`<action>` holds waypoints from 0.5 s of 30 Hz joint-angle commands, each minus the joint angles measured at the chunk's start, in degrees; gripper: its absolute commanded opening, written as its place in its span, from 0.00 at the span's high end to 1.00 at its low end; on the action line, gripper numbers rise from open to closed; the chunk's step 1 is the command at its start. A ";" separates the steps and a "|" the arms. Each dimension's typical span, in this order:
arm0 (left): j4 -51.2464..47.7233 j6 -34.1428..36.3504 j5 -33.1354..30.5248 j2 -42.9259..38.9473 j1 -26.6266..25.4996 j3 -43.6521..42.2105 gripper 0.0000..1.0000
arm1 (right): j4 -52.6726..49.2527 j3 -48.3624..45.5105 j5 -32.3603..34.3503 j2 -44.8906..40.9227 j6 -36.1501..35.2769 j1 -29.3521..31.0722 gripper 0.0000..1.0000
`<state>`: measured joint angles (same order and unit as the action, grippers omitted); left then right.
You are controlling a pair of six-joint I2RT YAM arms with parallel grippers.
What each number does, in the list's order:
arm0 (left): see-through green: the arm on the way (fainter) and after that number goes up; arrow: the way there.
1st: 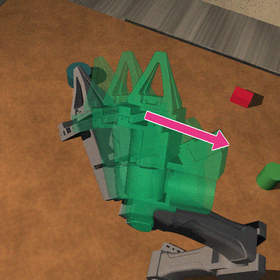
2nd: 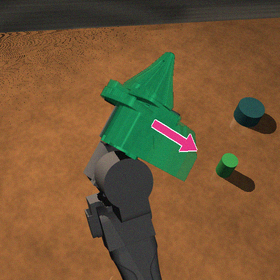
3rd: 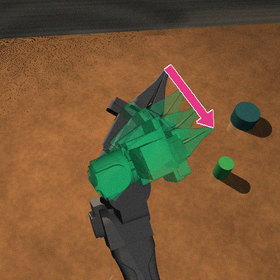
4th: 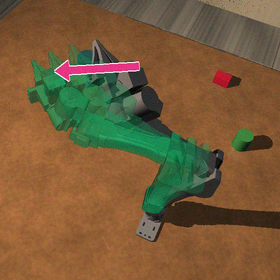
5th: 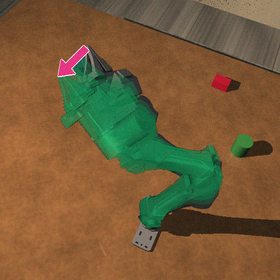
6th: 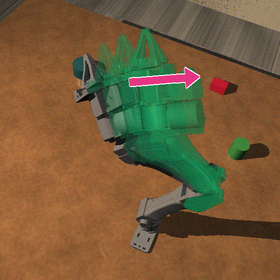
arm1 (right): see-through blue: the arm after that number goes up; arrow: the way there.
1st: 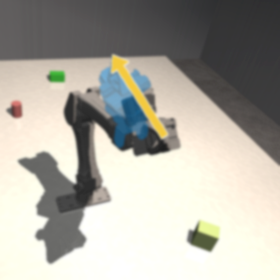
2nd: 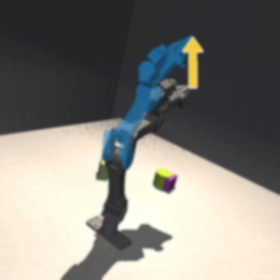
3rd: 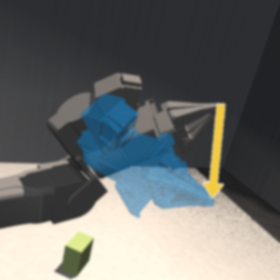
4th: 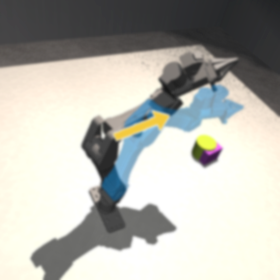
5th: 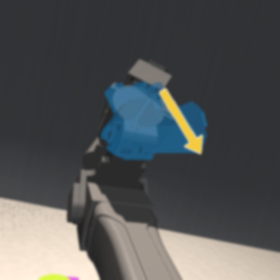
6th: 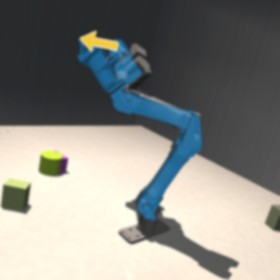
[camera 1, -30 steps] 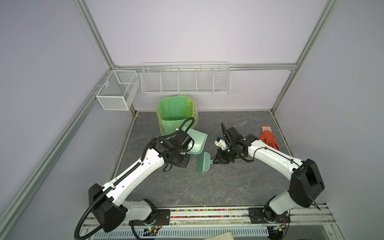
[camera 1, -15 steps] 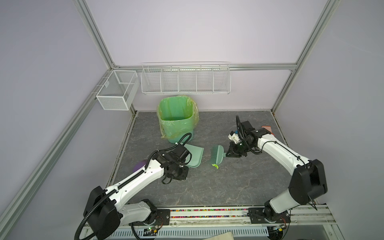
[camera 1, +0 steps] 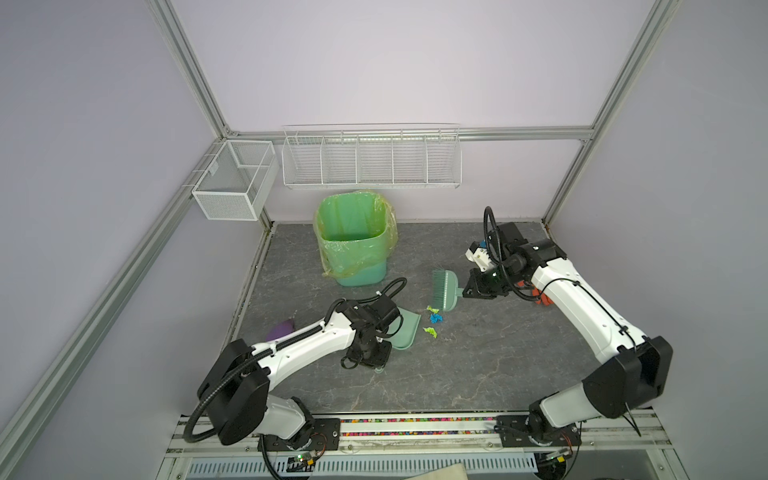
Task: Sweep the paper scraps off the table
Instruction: 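Lower the empty dustpan with the left gripper while the right brush draws back, then move the right brush behind the remaining scraps, facing the dustpan edge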
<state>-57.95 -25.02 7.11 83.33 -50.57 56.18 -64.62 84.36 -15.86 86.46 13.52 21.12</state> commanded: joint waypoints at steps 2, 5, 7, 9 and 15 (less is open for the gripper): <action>-3.24 2.69 -0.58 1.72 -0.87 3.42 1.00 | -4.14 -0.41 6.75 -2.17 -4.03 -0.54 0.93; -3.28 3.47 1.66 2.10 -1.12 3.93 1.00 | -4.04 -0.95 7.49 -2.43 -4.33 -0.64 0.93; -3.60 4.07 2.14 2.01 -1.32 3.97 1.00 | -4.56 -0.38 9.14 -2.22 -4.92 -0.73 0.93; -4.17 4.81 2.05 2.01 -1.44 4.02 1.00 | -4.86 0.26 10.86 -2.04 -5.73 -0.71 0.93; -4.11 5.16 2.90 1.93 -1.97 3.10 1.00 | -5.96 3.01 13.85 -0.18 -6.53 -0.65 0.93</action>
<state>-61.12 -20.73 9.15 85.19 -51.94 58.65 -69.28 85.10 -4.64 85.76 8.91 20.71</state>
